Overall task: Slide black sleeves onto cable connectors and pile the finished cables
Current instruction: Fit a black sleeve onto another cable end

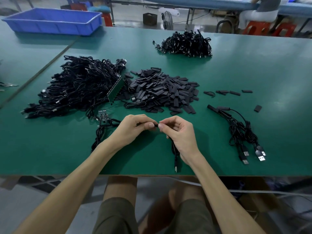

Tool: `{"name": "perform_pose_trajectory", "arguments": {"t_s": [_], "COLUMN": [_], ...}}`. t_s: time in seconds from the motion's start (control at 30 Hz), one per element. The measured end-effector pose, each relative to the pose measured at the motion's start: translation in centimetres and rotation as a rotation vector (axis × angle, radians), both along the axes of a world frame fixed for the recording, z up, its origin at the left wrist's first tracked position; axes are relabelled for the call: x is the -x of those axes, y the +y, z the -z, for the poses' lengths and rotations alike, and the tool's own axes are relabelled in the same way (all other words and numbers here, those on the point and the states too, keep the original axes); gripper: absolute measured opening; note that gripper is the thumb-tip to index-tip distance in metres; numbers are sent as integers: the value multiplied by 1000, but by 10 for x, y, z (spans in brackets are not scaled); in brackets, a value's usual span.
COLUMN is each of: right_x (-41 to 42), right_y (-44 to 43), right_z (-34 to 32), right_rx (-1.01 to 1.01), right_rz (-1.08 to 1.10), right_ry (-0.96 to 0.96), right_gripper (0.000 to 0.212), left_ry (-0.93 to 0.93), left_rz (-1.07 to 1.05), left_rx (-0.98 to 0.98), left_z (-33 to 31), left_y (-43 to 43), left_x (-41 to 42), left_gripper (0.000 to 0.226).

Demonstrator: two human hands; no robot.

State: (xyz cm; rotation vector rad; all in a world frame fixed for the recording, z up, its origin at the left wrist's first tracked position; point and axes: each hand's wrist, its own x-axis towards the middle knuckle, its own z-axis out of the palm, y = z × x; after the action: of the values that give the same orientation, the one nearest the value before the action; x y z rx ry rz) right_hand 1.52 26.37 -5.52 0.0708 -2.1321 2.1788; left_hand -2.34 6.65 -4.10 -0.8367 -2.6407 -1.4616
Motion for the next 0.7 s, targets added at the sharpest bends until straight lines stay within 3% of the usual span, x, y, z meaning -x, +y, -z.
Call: {"name": "perform_pose_trajectory", "arguments": {"t_s": [0.7], "right_x": [-2], "right_y": [-2], "right_z": [-4], "right_rx": [-34], "right_rz": [-22], "right_ry": [-3], "right_gripper": [8], "left_ry": [0], "left_rz": [-10], "left_rx": [-103], "left_z": [6], "left_y": [-5], "left_x": [4], "left_gripper": [14]}}
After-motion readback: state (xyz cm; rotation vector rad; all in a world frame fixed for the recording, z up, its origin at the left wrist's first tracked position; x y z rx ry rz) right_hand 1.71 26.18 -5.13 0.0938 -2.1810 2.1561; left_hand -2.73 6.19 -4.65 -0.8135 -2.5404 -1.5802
